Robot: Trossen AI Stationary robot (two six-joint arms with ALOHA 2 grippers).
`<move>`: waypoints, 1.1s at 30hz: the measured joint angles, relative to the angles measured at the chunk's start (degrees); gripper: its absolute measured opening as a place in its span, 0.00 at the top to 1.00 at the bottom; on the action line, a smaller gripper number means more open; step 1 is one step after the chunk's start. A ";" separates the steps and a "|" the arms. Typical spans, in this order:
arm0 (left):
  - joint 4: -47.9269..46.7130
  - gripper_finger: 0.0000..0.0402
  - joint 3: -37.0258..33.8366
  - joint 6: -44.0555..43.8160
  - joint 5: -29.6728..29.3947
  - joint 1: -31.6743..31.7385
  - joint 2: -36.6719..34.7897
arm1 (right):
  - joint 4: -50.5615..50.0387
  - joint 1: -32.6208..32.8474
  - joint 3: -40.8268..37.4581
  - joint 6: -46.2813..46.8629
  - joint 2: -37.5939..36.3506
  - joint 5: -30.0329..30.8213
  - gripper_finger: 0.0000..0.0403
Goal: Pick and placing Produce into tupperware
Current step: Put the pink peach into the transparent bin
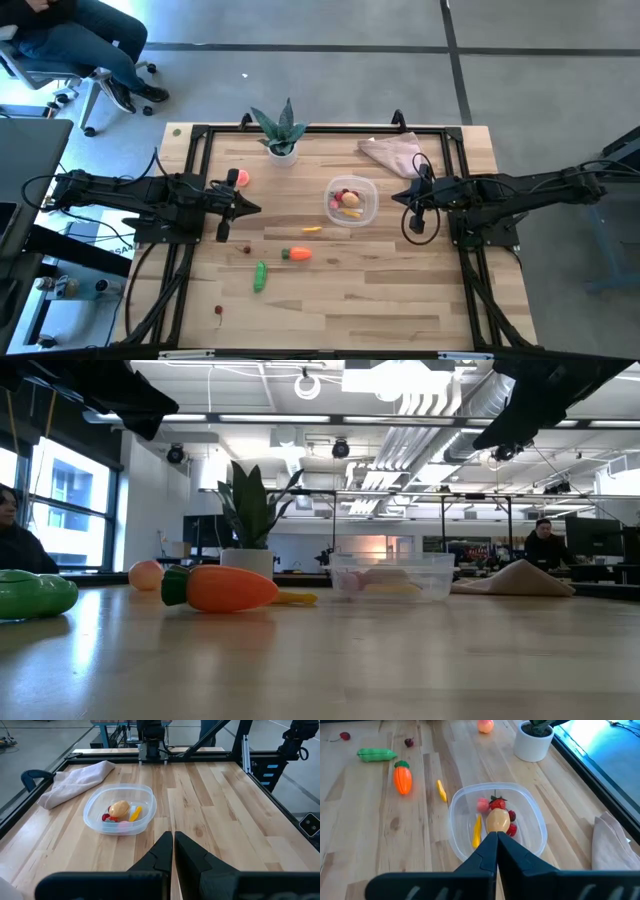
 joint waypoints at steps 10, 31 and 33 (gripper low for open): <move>0.00 0.98 0.00 0.12 0.01 0.00 0.00 | -0.04 0.00 0.00 -0.02 0.01 0.00 1.00; 11.80 0.98 0.00 -4.24 -3.99 0.00 0.03 | -0.07 0.00 0.00 -0.02 0.00 0.00 1.00; 13.28 0.98 0.00 -4.45 -4.49 0.00 0.05 | -0.07 0.00 0.00 -0.02 0.02 0.00 1.00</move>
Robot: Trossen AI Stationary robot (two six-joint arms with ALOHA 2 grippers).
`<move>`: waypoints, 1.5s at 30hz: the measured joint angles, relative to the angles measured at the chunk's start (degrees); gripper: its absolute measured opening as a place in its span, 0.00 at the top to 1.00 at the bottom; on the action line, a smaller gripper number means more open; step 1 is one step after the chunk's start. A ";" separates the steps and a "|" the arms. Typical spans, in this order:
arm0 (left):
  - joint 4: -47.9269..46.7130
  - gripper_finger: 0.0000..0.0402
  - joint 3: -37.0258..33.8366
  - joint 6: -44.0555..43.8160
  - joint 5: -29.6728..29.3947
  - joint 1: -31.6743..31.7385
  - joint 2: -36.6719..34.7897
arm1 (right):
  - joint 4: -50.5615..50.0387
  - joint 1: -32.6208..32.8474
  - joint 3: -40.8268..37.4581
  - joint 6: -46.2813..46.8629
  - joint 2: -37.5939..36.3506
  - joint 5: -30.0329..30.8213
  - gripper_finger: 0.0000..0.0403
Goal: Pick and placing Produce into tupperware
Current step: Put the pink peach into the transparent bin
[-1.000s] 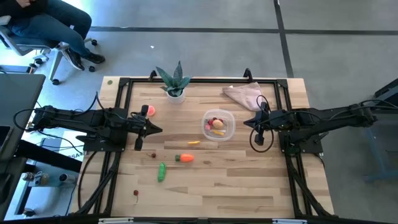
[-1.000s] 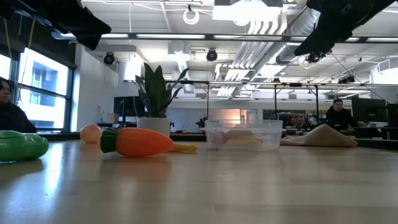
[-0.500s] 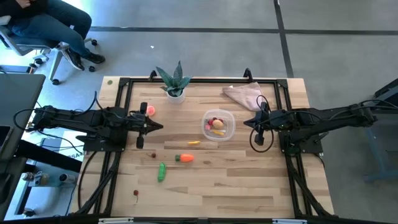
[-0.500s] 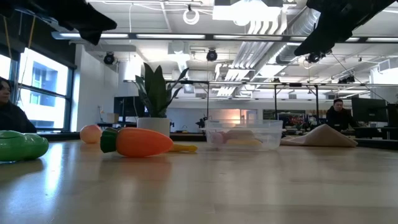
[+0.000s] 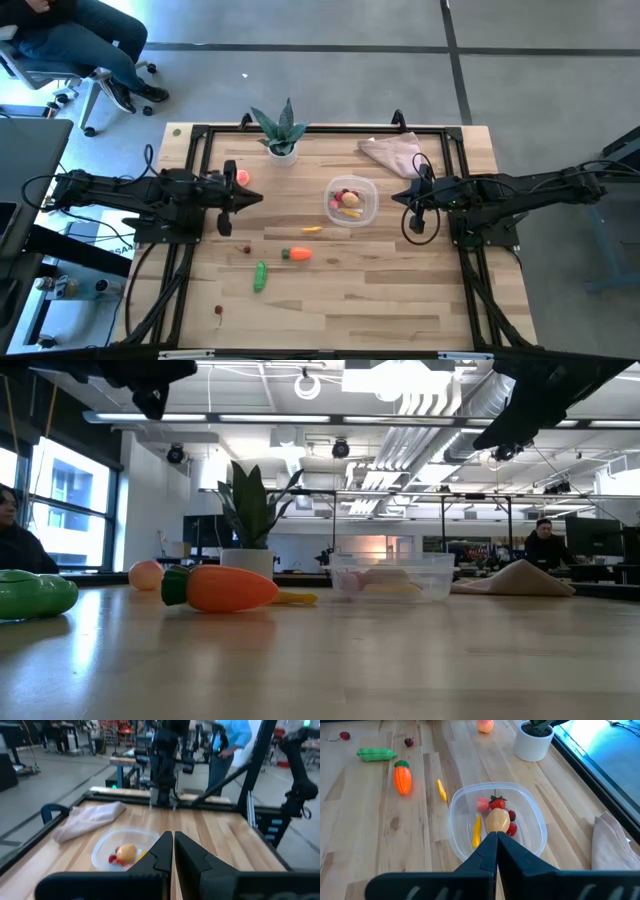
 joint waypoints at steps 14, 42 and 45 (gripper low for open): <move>3.99 0.98 1.84 1.52 -3.73 0.00 0.08 | 0.00 -0.02 0.00 0.00 -0.02 0.00 1.00; -79.33 0.98 42.73 -20.27 -8.52 22.09 41.54 | -0.07 -0.01 0.04 0.00 0.00 0.00 1.00; -78.15 0.98 42.61 -16.75 -9.07 25.87 43.83 | -0.07 -0.01 0.04 0.00 0.00 0.00 1.00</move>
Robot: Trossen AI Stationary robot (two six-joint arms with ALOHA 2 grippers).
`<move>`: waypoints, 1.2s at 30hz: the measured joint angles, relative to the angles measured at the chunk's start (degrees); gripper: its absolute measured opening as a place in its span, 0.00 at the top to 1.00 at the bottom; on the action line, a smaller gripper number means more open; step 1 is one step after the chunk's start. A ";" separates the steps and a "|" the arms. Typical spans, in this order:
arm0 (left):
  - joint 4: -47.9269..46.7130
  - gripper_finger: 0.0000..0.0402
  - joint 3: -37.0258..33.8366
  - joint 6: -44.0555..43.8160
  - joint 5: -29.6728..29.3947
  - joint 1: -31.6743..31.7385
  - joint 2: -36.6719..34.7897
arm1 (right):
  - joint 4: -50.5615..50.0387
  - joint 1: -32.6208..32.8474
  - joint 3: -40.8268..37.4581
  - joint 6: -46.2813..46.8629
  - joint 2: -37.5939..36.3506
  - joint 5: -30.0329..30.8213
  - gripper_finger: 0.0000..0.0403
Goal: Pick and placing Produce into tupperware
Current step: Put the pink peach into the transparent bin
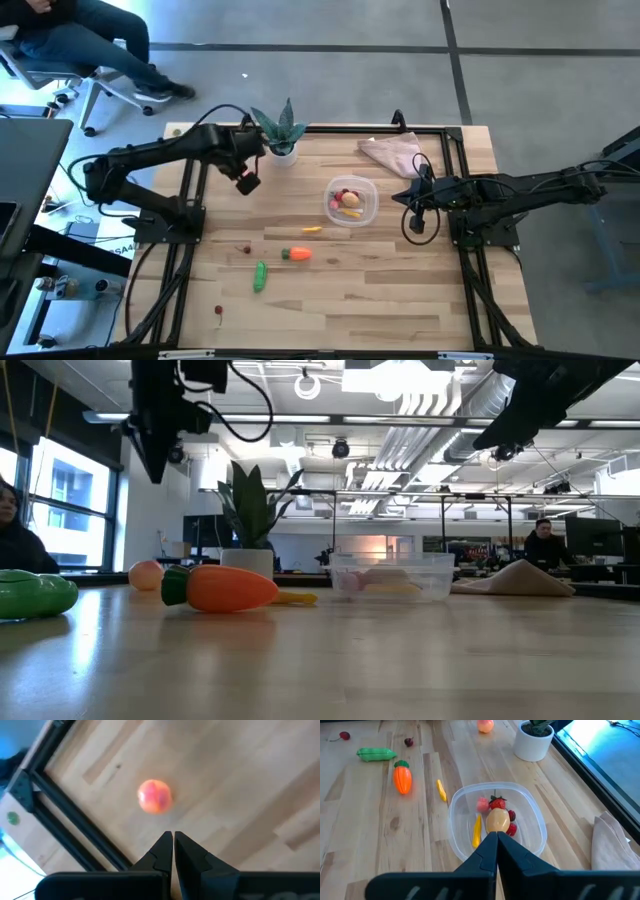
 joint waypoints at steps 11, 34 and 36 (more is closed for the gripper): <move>4.88 0.67 -1.51 2.23 1.22 7.29 1.61 | 0.02 -0.01 0.00 0.00 0.00 0.00 1.00; 22.51 0.24 -20.46 9.14 6.48 13.67 1.96 | 0.02 -0.01 0.00 0.00 -0.01 0.00 1.00; 23.76 0.22 -20.84 9.36 6.24 13.62 1.96 | 0.02 0.01 0.00 0.00 0.00 -0.01 1.00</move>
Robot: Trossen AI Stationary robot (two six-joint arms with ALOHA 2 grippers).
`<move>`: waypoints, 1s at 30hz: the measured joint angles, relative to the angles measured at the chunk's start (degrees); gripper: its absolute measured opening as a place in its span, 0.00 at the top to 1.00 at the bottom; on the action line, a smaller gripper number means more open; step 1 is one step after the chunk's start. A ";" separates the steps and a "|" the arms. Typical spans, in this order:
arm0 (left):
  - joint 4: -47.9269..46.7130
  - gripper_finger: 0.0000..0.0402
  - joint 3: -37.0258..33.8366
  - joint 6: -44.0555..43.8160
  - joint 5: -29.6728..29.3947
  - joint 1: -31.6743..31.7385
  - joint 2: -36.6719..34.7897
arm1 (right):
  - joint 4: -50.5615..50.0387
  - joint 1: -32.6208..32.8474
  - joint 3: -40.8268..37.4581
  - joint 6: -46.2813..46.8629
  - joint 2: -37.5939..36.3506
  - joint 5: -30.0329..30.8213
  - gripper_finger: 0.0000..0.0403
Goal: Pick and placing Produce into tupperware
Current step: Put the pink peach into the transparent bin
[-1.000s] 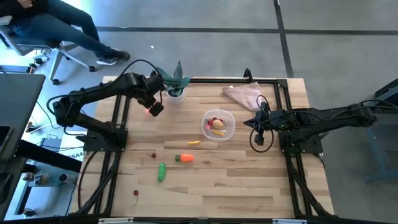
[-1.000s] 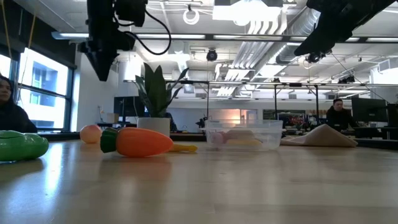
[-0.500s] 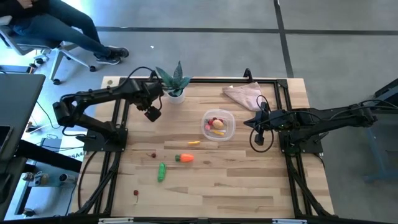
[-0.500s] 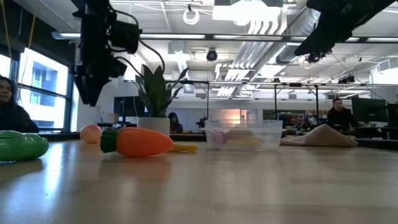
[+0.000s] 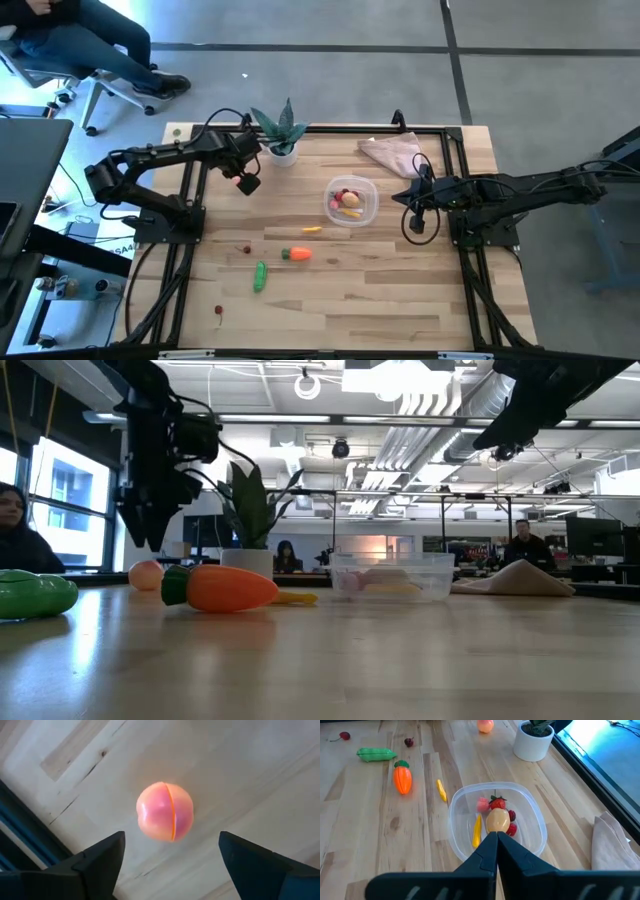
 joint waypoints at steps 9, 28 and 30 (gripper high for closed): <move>2.39 0.14 -0.61 0.54 -0.62 -0.11 0.00 | -0.02 0.00 0.00 0.00 0.00 -0.01 1.00; 7.13 0.13 -0.61 1.46 -3.20 -0.07 10.42 | -0.04 -0.01 0.00 0.00 -0.01 0.01 1.00; 6.98 0.13 -0.61 1.54 -3.20 -0.07 10.87 | -0.04 -0.01 0.00 0.00 -0.02 0.01 1.00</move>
